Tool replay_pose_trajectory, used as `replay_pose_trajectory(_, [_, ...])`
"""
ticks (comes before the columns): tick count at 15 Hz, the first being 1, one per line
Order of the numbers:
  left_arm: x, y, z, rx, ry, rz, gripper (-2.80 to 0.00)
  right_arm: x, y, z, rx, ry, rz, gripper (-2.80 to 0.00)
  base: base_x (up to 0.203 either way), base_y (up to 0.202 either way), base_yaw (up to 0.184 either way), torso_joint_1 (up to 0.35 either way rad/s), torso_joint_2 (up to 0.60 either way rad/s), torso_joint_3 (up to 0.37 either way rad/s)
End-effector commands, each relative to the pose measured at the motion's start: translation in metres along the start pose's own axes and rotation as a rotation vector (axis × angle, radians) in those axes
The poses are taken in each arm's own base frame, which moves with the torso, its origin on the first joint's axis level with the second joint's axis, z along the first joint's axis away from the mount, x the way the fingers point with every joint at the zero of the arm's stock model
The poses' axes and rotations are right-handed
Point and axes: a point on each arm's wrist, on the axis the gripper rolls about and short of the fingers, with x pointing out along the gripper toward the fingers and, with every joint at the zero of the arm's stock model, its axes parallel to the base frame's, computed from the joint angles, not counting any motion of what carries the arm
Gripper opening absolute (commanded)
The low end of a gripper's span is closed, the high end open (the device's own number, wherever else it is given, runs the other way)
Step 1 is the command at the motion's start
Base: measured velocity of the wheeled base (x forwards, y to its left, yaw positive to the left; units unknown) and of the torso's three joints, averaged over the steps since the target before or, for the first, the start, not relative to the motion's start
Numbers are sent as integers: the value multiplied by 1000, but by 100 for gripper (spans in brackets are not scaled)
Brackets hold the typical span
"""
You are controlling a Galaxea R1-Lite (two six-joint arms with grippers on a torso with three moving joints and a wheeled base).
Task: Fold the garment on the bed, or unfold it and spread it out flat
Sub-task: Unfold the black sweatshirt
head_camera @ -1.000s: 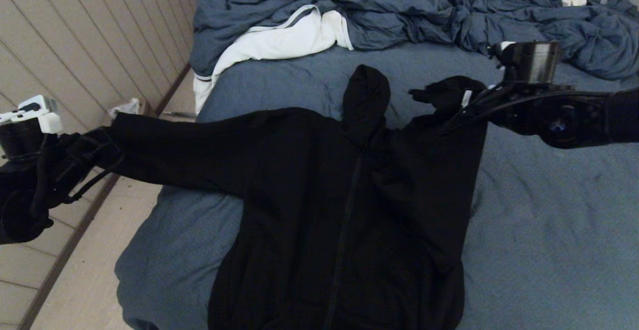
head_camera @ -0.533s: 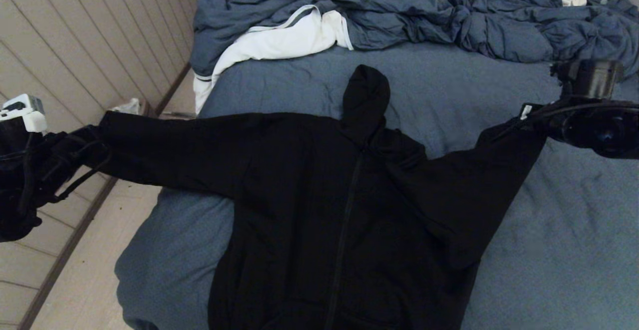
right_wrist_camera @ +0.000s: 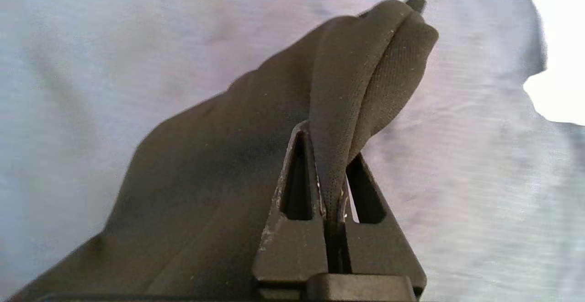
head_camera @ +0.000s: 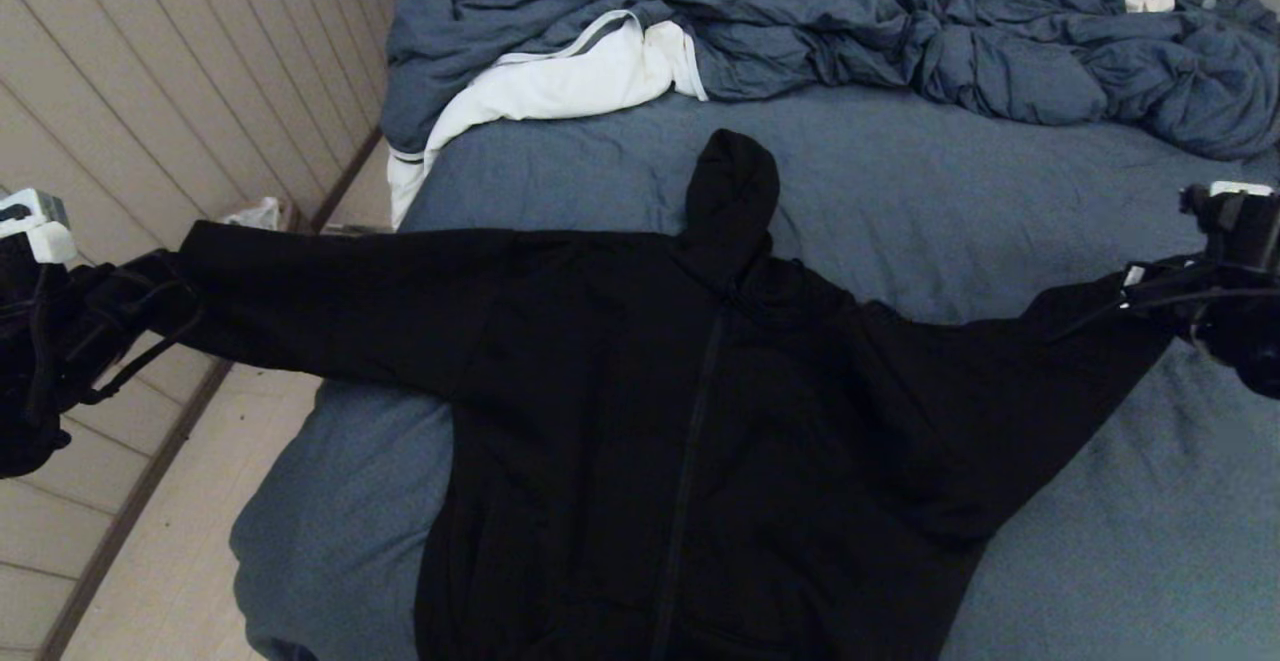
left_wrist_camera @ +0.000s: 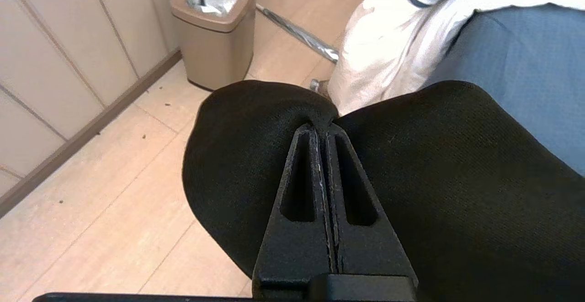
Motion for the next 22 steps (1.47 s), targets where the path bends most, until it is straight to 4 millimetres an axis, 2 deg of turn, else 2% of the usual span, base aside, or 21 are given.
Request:
replay_pose_trajectory(1, [4,4,-1,-3,-1,6,-280,7,-14,-6,-3,15,-38,-280,0,0,0,0,0,0])
replay_pose_trajectory(5, [7,9,3,-3,-17,20,-280,19,-37,-20,2,58,-55,-280,0,0,0,0,0,0])
replay_pose_trajectory(9, [11,17,3,-3,-6,11,-280,30,-84,-27,21,81,-111,-280,0,0,0,0,0,0])
replay_pose_trajectory(11, [12,18,2,-3,-5,12,-280,36,-99,-29,26,87,-127,-280,0,0,0,0,0,0])
replay_pose_trajectory(14, [11,18,3,-3,-8,12,-280,37,-106,-34,28,100,-141,-280,0,0,0,0,0,0])
replay_pose_trajectory(19, [11,22,3,-3,2,25,-280,38,-158,-34,52,90,-195,-280,0,0,0,0,0,0])
replay_pose_trajectory(22, [11,23,3,-3,6,28,-280,39,-169,-39,56,100,-212,-280,0,0,0,0,0,0])
